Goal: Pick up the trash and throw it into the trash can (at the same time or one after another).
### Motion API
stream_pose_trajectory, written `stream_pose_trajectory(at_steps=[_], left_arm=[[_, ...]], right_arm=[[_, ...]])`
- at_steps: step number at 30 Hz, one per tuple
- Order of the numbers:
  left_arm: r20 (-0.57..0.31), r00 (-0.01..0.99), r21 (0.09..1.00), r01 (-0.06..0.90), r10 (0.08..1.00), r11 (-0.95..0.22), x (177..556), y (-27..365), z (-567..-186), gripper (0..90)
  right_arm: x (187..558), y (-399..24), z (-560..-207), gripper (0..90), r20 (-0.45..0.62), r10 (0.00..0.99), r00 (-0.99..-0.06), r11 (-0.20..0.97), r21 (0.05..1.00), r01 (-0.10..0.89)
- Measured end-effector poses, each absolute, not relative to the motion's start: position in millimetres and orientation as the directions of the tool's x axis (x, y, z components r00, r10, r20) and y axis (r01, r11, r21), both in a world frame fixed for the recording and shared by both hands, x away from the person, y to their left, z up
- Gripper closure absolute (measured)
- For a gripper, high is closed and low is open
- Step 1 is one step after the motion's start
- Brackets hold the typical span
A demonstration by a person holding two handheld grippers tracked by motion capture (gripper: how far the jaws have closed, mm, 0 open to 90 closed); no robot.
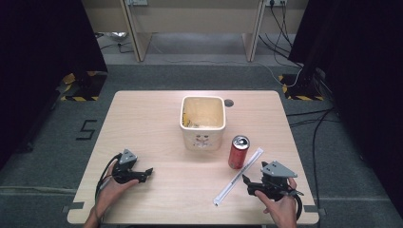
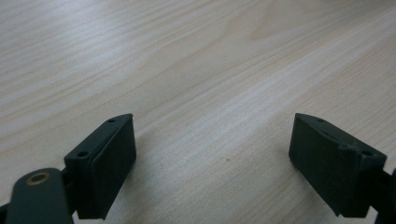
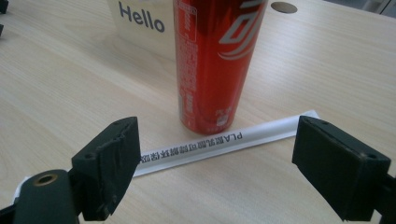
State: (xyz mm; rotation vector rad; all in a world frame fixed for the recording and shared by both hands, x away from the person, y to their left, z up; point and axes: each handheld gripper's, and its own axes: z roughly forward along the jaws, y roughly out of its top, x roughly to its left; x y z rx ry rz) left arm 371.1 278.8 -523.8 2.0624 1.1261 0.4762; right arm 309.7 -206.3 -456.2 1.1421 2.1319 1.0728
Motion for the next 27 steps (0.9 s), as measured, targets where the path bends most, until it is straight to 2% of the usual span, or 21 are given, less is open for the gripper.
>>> stream_pose_trajectory(at_steps=[27], left_arm=[[-0.020,0.550,0.744,0.566,0.835,-0.355,371,279,-524,14.1]], right_arm=[[350,-177,-458,17.0,-0.080,0.835,-0.545,0.362,0.826,0.432]])
